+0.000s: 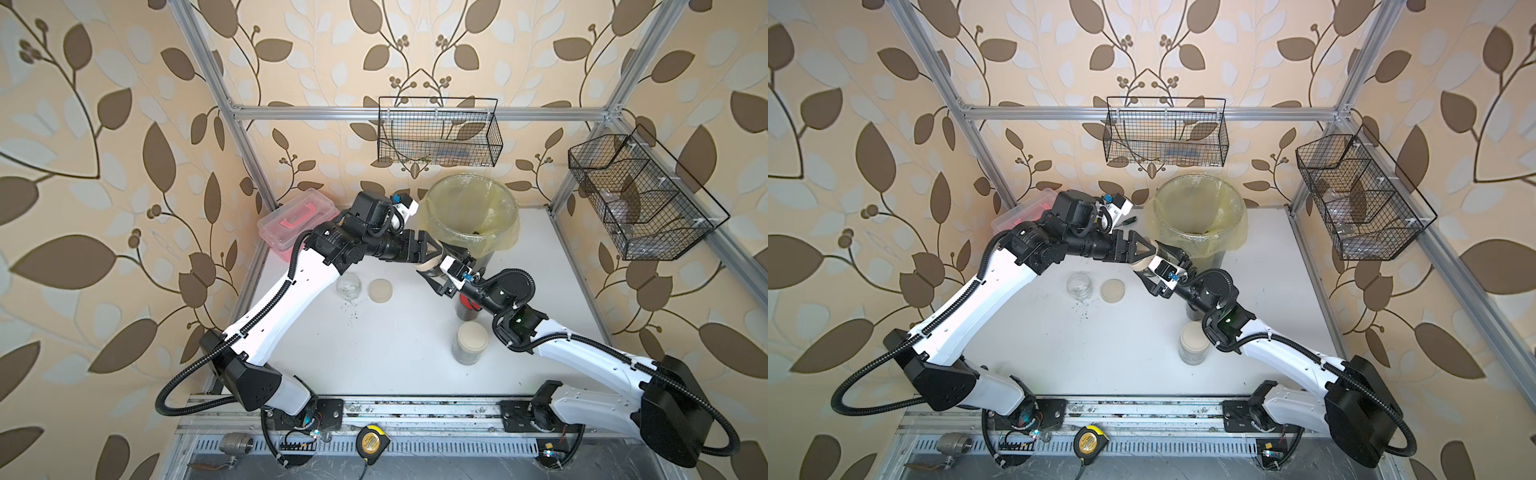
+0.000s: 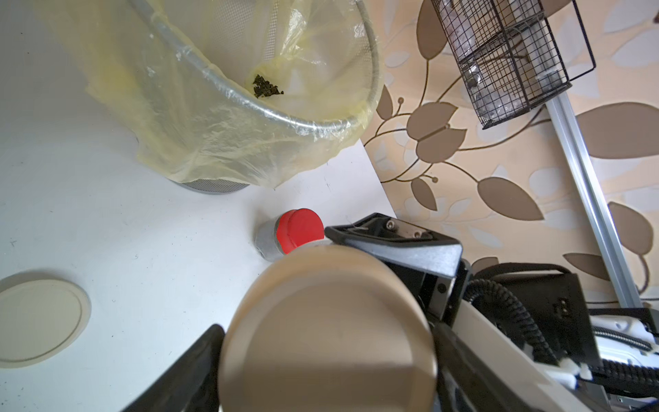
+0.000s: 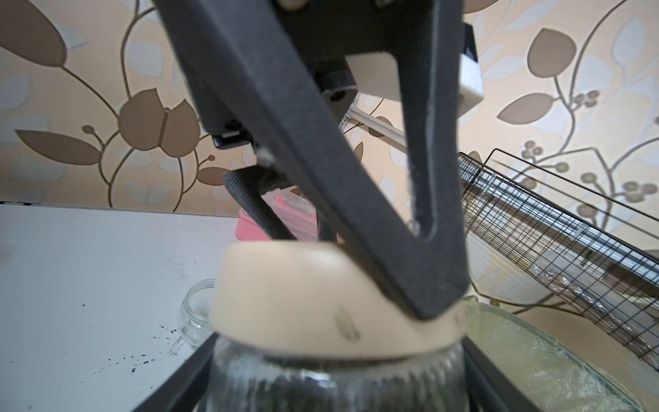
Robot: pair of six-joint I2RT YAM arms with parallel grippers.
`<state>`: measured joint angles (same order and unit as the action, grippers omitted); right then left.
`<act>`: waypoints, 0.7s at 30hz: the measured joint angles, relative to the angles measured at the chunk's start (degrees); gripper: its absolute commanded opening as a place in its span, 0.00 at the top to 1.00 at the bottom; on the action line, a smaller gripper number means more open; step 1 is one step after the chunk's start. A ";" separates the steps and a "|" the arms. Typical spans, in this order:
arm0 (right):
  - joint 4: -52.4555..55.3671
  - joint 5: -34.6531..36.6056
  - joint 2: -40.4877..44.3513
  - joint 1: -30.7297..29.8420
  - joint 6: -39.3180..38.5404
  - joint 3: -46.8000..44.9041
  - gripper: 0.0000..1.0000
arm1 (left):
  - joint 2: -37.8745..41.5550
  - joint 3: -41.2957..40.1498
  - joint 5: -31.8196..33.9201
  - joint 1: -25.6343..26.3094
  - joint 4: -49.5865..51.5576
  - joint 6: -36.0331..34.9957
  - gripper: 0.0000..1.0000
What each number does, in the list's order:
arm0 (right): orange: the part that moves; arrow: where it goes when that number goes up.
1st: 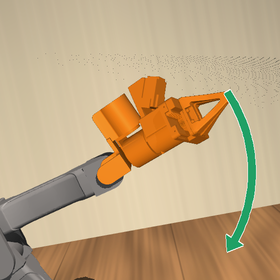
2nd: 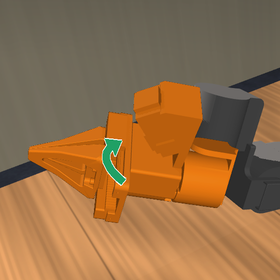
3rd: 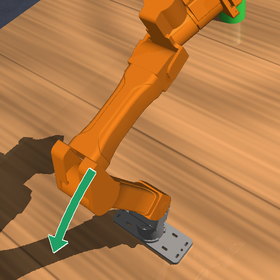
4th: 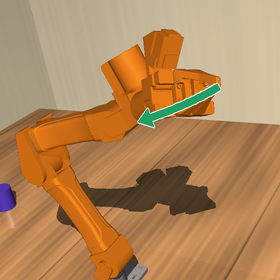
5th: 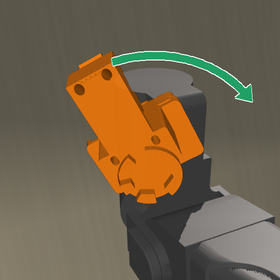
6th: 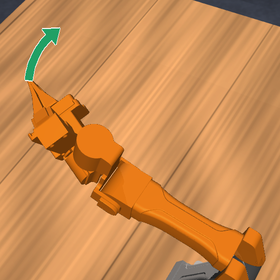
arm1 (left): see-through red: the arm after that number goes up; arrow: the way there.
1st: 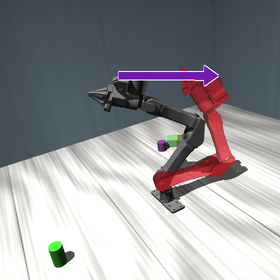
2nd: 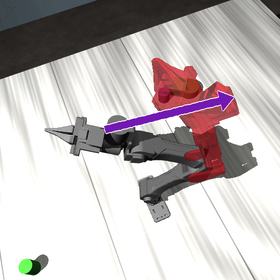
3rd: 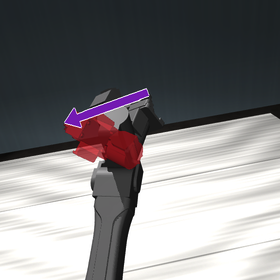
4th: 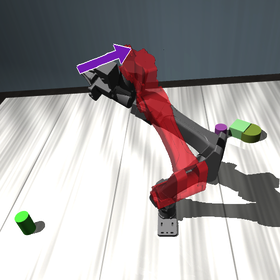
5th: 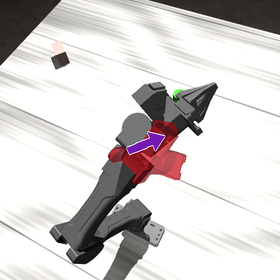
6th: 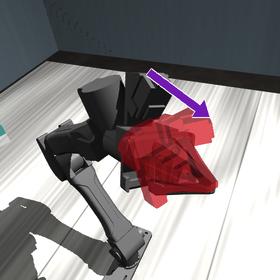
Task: Empty moldy tea leaves from jars
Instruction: Unscrew the lid from the jar.
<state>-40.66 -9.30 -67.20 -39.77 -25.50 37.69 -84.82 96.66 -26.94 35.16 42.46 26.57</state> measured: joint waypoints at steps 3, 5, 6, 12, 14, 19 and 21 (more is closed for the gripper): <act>-0.04 -0.76 0.00 -0.42 -0.07 0.00 0.54 | -0.02 0.00 1.14 0.00 -1.79 -0.20 0.01; -0.39 -1.31 0.02 -0.09 0.42 0.00 0.54 | 0.22 -0.04 2.32 0.00 -2.56 -1.33 0.01; -0.57 -1.62 0.04 0.37 0.92 0.00 0.54 | 0.55 -0.20 3.17 0.00 -2.82 -2.10 0.01; -0.42 -3.08 3.08 3.39 3.41 -0.44 0.54 | 7.41 -2.56 5.84 -0.02 -3.61 -15.98 0.01; -0.31 -4.33 4.81 4.04 4.20 -0.90 0.54 | 10.80 -4.31 3.98 0.00 -3.23 -23.67 0.01; 0.44 -7.80 8.24 5.11 5.70 -1.68 0.54 | 14.71 -5.90 -4.59 0.00 -1.97 -40.33 0.01; 0.79 -9.11 9.01 5.14 6.01 -1.68 0.54 | 13.73 -5.70 -7.04 0.02 -1.33 -44.54 0.01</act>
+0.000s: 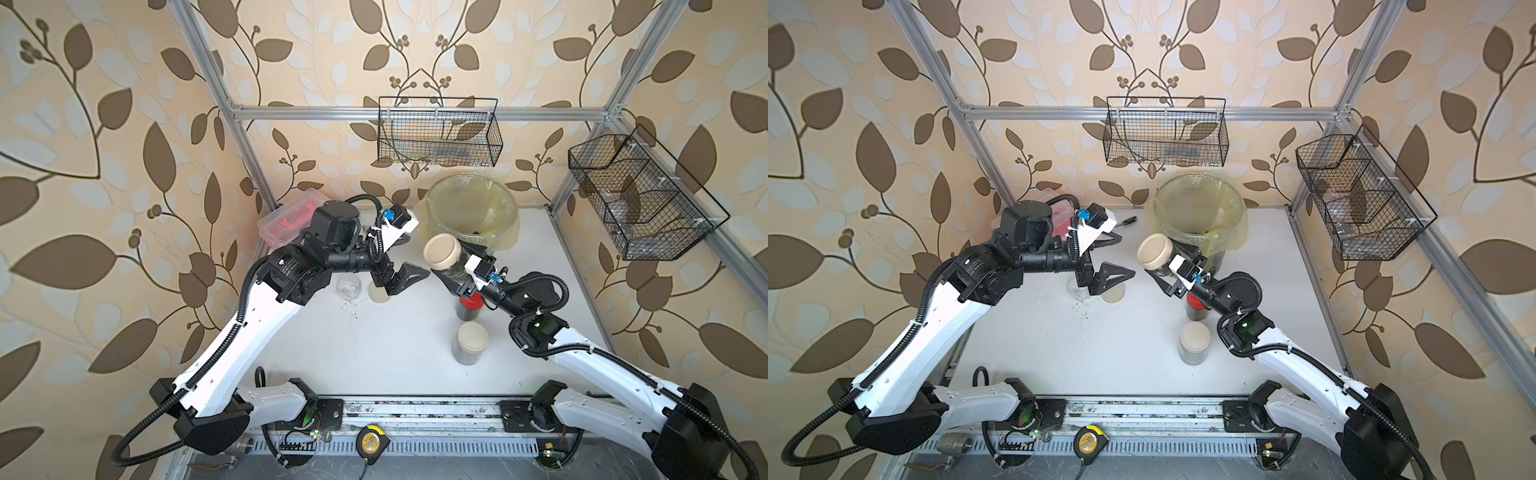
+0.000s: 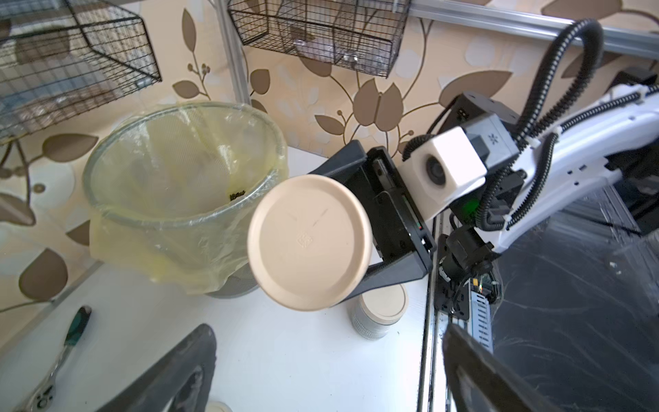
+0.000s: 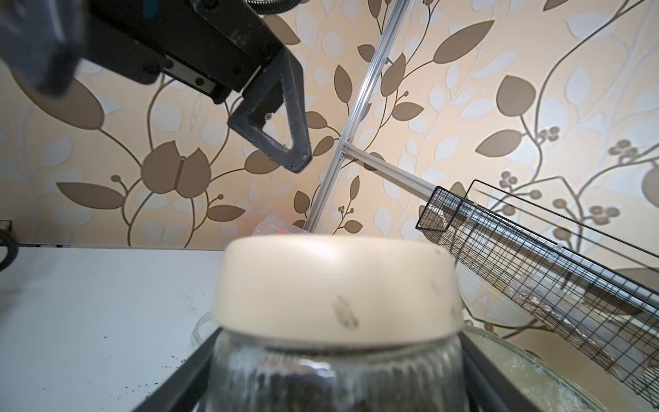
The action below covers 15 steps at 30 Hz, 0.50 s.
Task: Empty moldy tea leaves from jars
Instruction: Unscrew the lid from the jar.
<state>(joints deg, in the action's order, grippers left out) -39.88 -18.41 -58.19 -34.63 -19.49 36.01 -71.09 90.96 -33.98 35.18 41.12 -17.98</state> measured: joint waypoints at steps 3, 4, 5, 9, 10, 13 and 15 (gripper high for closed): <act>0.31 -1.81 0.72 0.00 0.20 0.00 0.54 | -2.86 0.26 -2.86 -0.02 0.72 -4.37 0.01; 0.33 -2.34 0.81 0.00 0.22 0.00 0.54 | -3.96 0.28 -3.54 -0.02 0.85 -5.42 0.01; 0.33 -2.82 0.87 0.00 0.33 0.00 0.54 | -4.79 0.26 -3.74 -0.02 0.79 -6.12 0.01; 0.74 -4.33 0.87 0.00 0.59 0.00 0.54 | -6.73 0.22 -4.61 -0.02 0.33 -7.80 0.01; 0.83 -4.66 0.87 0.00 0.61 0.00 0.54 | -6.80 0.22 -4.79 -0.02 0.04 -7.96 0.01; 0.94 -5.88 0.87 0.00 0.68 0.00 0.54 | -6.99 0.28 -5.25 -0.02 -0.68 -8.13 0.01; 0.94 -6.45 0.87 0.00 0.85 0.00 0.54 | -7.45 0.59 -5.95 -0.02 -0.68 -8.09 0.01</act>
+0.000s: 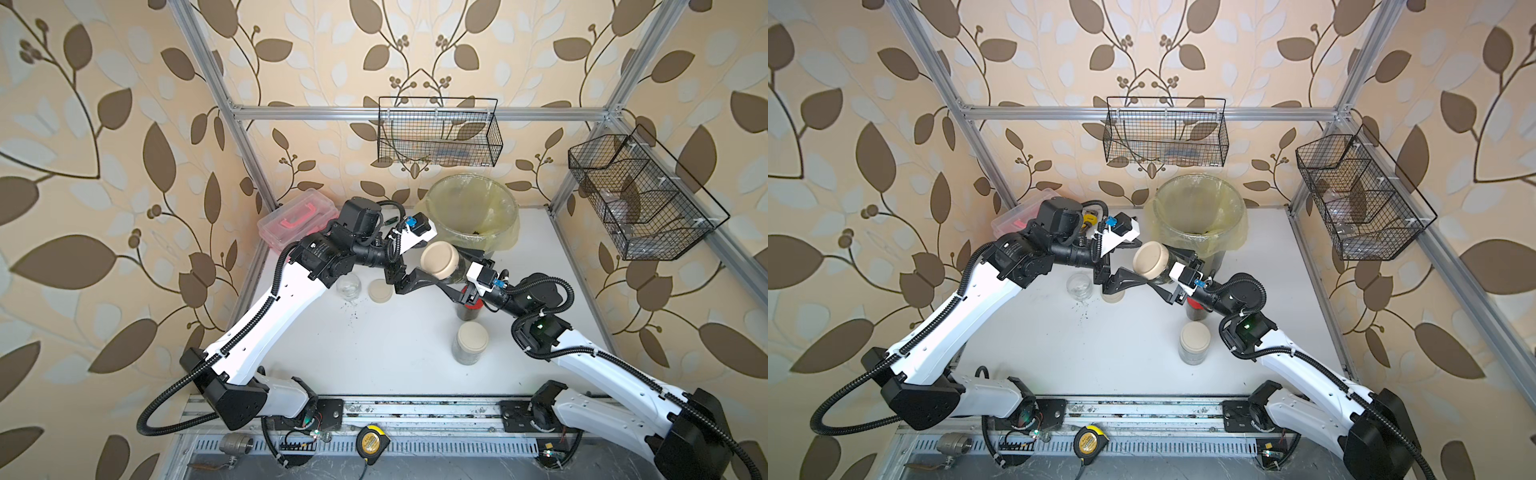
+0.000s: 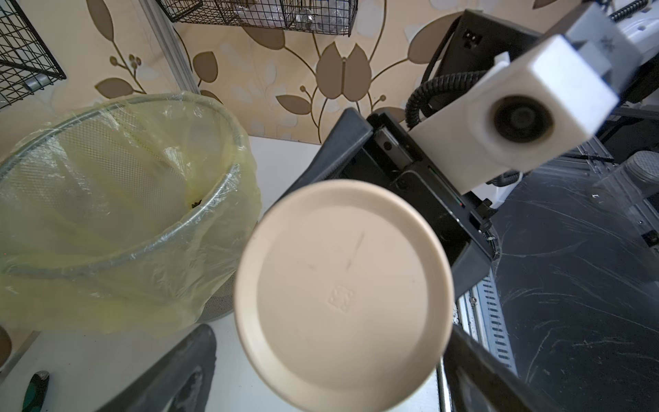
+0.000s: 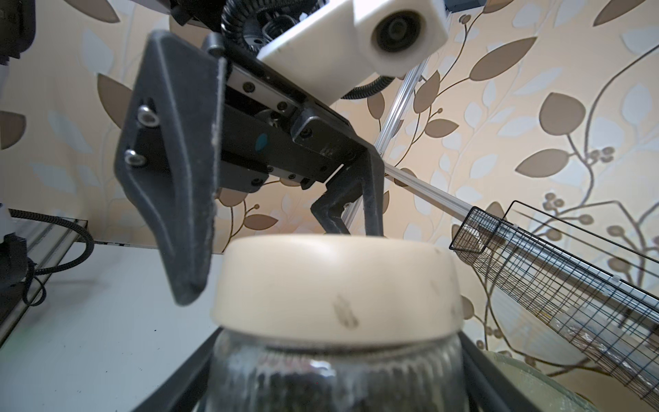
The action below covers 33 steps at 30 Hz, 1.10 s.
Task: Empty moldy tea leaves from jars
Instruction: Unscrew the lid from the jar.
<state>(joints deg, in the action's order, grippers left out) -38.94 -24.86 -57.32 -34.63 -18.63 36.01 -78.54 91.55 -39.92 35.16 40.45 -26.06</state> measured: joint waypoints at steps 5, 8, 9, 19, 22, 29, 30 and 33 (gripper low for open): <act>-0.02 -0.79 -0.07 0.02 0.61 0.00 0.55 | -1.95 1.49 -2.43 0.00 0.02 0.35 0.01; -0.02 -1.22 -0.09 -0.02 0.72 0.00 0.55 | -2.69 1.73 -3.87 0.00 0.02 0.90 0.01; -0.02 -1.36 -0.09 -0.02 0.81 0.00 0.55 | -2.86 1.73 -4.24 0.00 0.02 1.03 0.02; 0.74 -0.63 -0.48 -0.31 0.57 0.00 0.55 | -3.43 1.97 -5.44 0.00 0.20 3.54 0.20; 1.09 0.70 -0.48 -0.68 0.48 0.02 0.55 | -3.43 1.95 -4.52 0.02 -0.09 6.05 0.22; 1.62 6.97 -1.44 -1.55 -2.36 0.55 0.56 | -3.41 0.81 -0.44 0.15 -3.87 20.46 0.28; 1.62 8.28 -1.73 -1.86 -3.02 0.55 0.56 | -3.41 0.59 0.44 0.17 -4.28 22.91 0.28; 1.55 11.65 -2.51 -2.67 -4.76 0.59 0.56 | -3.41 0.37 3.58 0.57 -4.87 30.36 0.29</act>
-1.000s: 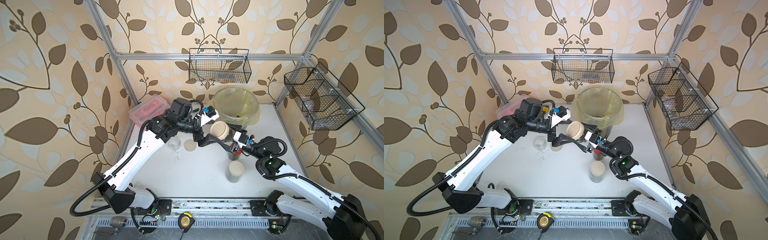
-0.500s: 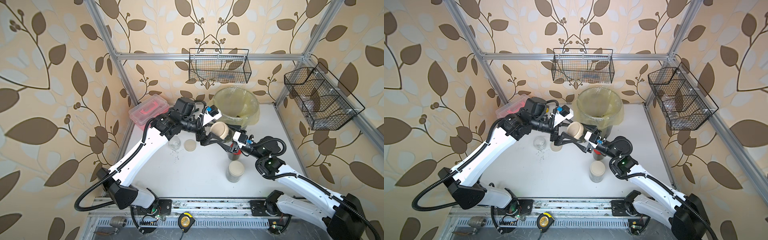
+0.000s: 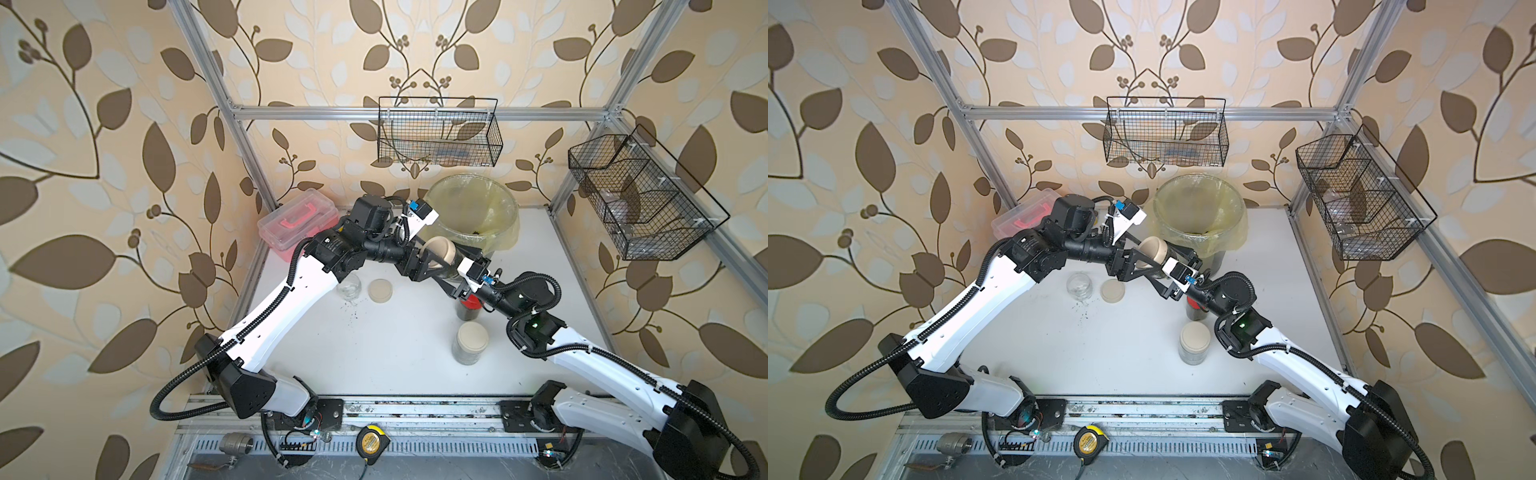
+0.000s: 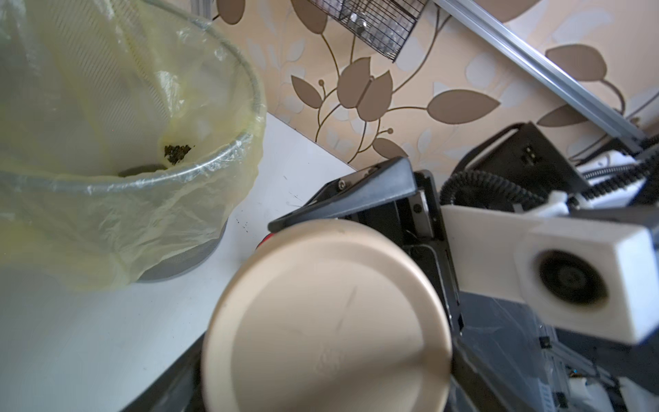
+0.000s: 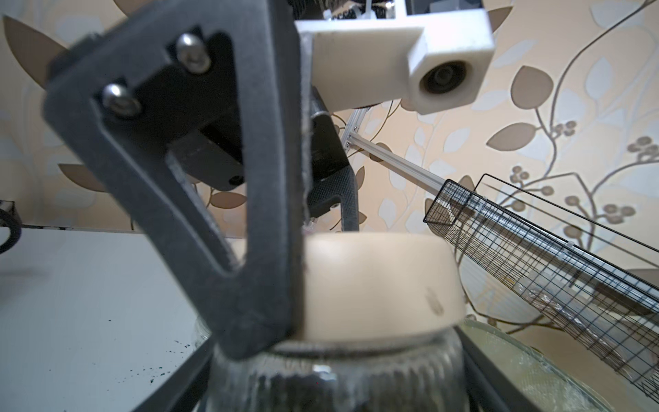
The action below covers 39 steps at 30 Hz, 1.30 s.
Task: Empty moldy tea leaves from jars
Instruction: Unscrew the lid from the jar, then place the lid at the center of the board.
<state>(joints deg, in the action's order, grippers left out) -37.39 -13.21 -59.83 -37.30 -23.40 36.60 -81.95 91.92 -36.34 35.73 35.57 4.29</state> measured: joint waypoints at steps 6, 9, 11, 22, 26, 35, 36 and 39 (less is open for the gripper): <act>-0.24 4.96 -1.92 -1.01 -2.69 0.57 0.56 | -0.02 0.09 6.27 0.96 -0.15 12.98 0.30; -0.66 6.58 -2.71 -1.36 -4.39 0.63 0.57 | -0.15 0.81 8.57 1.09 0.81 16.52 0.30; 0.44 7.63 -3.13 -1.27 -5.27 0.63 0.57 | -0.17 2.16 11.98 0.68 0.90 17.70 0.31; 1.64 8.52 -3.69 -1.33 -5.40 0.59 0.58 | -0.15 5.86 21.09 -1.16 0.57 20.00 0.33; 1.73 9.16 -1.42 -1.25 -2.89 0.50 0.59 | 1.27 2.89 27.63 -1.20 0.13 18.05 0.34; 1.20 11.96 8.24 2.82 6.45 -1.44 0.59 | 7.58 -16.87 38.60 -1.20 -2.78 15.19 0.36; 1.27 12.26 8.87 3.15 6.97 -1.55 0.58 | 8.02 -18.99 38.84 -1.20 -3.17 15.23 0.36; 1.49 13.05 10.58 3.98 8.55 -1.62 0.58 | 8.94 -24.72 38.97 -0.98 -4.11 15.63 0.36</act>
<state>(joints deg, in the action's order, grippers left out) -35.90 -0.16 -49.25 -33.32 -14.85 34.98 -73.01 67.20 2.63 34.74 31.46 19.92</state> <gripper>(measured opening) 0.784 0.850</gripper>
